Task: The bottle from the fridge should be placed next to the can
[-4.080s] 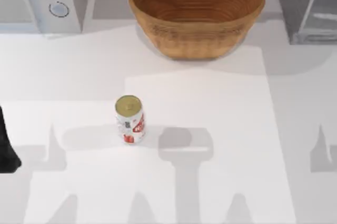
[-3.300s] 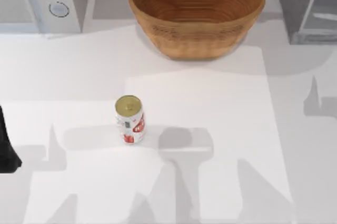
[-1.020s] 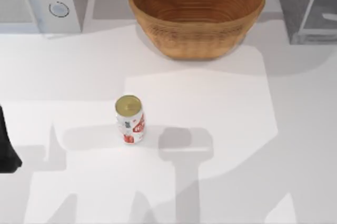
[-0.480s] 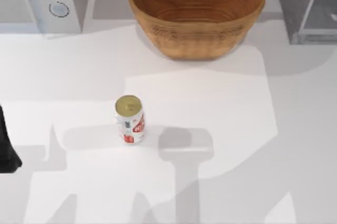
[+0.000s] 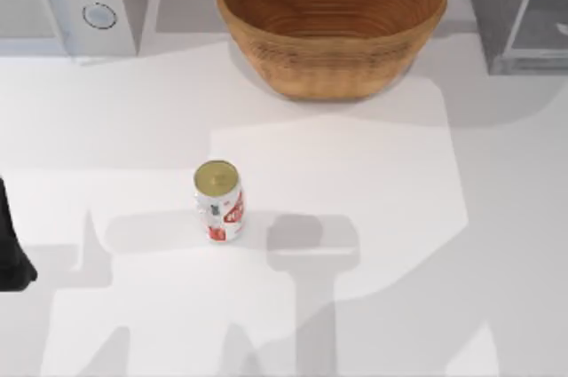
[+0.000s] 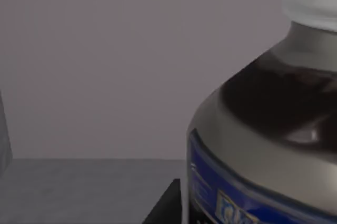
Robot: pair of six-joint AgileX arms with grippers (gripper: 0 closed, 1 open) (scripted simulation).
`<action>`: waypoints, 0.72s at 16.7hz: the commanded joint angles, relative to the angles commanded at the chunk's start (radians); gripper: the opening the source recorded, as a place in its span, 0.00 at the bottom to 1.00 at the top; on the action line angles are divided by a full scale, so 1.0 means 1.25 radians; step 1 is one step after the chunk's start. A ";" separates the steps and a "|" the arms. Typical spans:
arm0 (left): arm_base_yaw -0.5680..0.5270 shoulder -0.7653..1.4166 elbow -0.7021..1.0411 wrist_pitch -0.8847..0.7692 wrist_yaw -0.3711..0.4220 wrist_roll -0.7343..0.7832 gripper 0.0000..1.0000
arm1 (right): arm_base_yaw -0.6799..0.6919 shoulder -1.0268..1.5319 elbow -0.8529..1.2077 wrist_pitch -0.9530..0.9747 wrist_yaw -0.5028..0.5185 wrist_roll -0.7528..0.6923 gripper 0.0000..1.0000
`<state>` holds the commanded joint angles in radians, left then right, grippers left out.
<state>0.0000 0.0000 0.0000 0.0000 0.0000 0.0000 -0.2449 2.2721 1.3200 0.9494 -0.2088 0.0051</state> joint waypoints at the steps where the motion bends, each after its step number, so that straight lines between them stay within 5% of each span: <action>1: 0.000 0.000 0.000 0.000 0.000 0.000 1.00 | 0.000 0.000 0.000 0.000 0.000 0.000 0.00; 12: 0.000 0.000 0.000 0.000 0.000 0.000 1.00 | -0.003 -0.076 0.028 -0.111 -0.001 0.002 0.00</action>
<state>0.0000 0.0000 0.0000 0.0000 0.0000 0.0000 -0.2481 2.1775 1.3557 0.8106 -0.2102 0.0074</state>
